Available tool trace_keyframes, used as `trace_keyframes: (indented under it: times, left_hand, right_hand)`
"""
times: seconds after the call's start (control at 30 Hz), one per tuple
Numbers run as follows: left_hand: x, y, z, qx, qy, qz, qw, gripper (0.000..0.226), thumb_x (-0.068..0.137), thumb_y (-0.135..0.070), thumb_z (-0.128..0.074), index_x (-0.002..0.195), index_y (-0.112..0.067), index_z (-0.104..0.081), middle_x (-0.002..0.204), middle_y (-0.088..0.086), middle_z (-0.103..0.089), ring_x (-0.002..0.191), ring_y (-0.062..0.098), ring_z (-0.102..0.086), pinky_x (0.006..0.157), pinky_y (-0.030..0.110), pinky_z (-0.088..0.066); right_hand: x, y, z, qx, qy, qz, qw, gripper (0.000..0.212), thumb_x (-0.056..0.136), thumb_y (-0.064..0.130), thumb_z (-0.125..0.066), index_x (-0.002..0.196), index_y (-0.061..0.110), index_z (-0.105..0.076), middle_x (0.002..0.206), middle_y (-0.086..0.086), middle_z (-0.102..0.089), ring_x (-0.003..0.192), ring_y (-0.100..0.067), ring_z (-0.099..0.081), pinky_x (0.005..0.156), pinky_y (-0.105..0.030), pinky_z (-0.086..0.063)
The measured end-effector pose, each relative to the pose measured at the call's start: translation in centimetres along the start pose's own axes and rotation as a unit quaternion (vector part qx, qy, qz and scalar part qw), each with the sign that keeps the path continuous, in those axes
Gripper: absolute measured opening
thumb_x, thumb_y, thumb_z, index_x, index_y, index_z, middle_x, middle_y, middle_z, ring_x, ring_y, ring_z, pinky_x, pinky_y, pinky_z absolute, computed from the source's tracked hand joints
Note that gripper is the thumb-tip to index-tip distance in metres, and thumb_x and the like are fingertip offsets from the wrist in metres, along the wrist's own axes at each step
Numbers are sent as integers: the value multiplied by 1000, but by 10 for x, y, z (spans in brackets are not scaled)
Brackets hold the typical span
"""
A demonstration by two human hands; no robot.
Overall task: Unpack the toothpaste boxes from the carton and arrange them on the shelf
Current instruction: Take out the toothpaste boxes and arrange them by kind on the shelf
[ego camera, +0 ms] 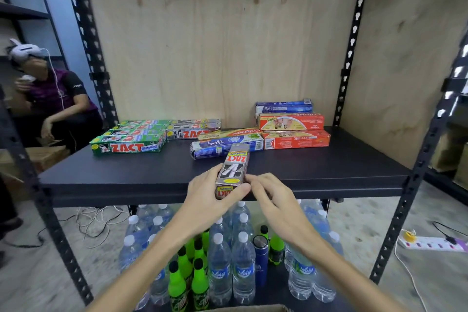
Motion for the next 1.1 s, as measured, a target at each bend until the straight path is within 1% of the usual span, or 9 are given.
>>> trace_keyframes:
  times: [0.13,0.2,0.3,0.4,0.5,0.7,0.8,0.9,1.1]
  left_hand:
    - [15,14,24,105,48,25,993,76,70,-80,-53,136,-42,-46,119,-17,-52,117,9,-39,104,32,-34]
    - [25,20,39,87,108,19,990,65,77,-65,-62,137,-42,-48,117,-16,-55,114,6,-44,102,23,-38]
    - [39,36,64,42,157,28,986,55,86,-40,-71,138,-36,-52,125,-19,-61,112,-7,-55,101,19,-43]
    - [41,49,75,41,112,31,992,47,86,-42,-72,130,-39,-55,122,-18,-62,105,-6,-59,93,19,-46]
    - [36,58,80,34,23,14,999,42,80,-43,-78,119,-36,-63,108,-10,-62,95,6,-63,85,20,-50]
    - [70,77,123,-2,-40,0,999,42,82,-43,-76,122,-37,-65,108,-15,-69,102,4,-65,92,19,-50]
    - [108,96,143,11,-65,-4,998,38,87,-34,-75,123,-31,-65,114,-14,-69,106,4,-64,96,28,-50]
    - [144,120,155,15,-82,13,996,34,90,-22,-72,123,-25,-63,113,-16,-68,103,3,-64,94,23,-48]
    - [190,174,157,31,-66,71,995,36,93,-15,-68,123,-33,-58,121,-2,-63,109,6,-61,92,25,-50]
  right_hand:
    - [19,-6,5,-23,-15,27,999,31,96,10,-56,120,25,-68,105,11,-60,93,-9,-59,79,-12,-41]
    - [36,-8,14,-58,-55,37,996,27,95,22,-63,120,29,-65,111,10,-58,97,-7,-57,87,-19,-44]
    - [66,-20,28,-128,-28,-18,991,65,88,47,-67,146,31,-41,140,2,-43,130,-16,-38,110,-35,-36]
    - [89,-30,36,-186,40,-68,979,83,82,59,-68,151,30,-32,151,-1,-40,140,-26,-33,113,-45,-34]
    - [99,-33,36,-197,69,-59,976,72,80,57,-70,141,22,-51,138,1,-57,122,-16,-53,94,-28,-44]
    - [137,-8,27,-152,27,-4,988,60,78,63,-70,123,25,-63,109,12,-64,89,1,-59,70,-13,-42]
    - [182,2,11,-169,18,16,985,58,80,62,-68,123,23,-61,105,11,-63,90,-6,-59,70,-20,-42]
    - [232,-5,-12,-162,41,8,986,59,85,54,-69,130,19,-58,118,4,-66,98,-11,-61,81,-24,-46]
    - [285,-40,-56,-165,88,-12,982,52,90,51,-64,131,22,-52,130,-3,-62,109,-18,-60,90,-33,-49]
Point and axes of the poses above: each hand's wrist, its own x-axis towards the middle knuckle, its own z-axis out of the back of the hand, y = z × x, the point moved 2 cm from there along x, towards the middle knuckle
